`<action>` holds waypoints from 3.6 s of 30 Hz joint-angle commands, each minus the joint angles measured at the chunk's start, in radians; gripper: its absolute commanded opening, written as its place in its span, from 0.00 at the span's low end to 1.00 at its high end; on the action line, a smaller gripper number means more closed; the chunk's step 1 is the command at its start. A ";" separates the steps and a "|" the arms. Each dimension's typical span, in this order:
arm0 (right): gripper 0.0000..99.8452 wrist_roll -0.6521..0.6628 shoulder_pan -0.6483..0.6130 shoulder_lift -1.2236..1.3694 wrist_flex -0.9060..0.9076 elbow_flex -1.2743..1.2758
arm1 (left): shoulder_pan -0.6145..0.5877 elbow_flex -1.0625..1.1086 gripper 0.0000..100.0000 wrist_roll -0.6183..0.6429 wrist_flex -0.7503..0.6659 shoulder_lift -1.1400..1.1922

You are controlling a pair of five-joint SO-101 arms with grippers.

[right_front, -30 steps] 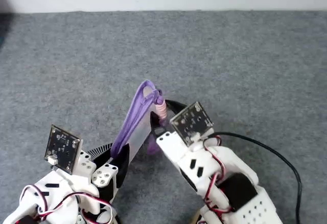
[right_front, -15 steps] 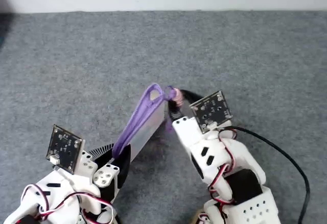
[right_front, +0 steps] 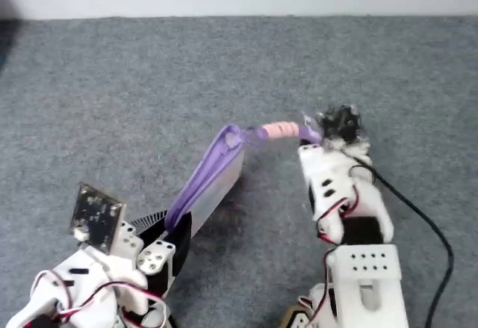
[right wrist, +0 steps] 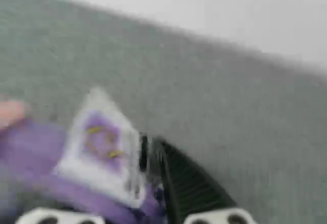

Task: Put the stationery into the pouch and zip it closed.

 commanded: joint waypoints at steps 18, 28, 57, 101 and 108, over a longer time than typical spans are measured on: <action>0.03 0.071 0.084 0.039 0.131 -0.017 | -0.009 -0.004 0.02 0.014 0.006 0.002; 0.26 -0.094 0.099 0.039 0.479 -0.247 | -0.235 -0.010 0.22 0.012 -0.038 0.002; 0.19 -0.238 0.096 -0.262 1.036 -0.425 | -0.690 0.136 0.22 0.009 -0.192 0.002; 0.01 -0.247 0.091 -0.733 1.058 -0.281 | -0.611 0.082 0.01 -0.147 -0.044 -0.264; 0.01 -0.245 0.097 -0.742 1.029 -0.158 | -0.575 0.254 0.01 -0.166 -0.198 -0.250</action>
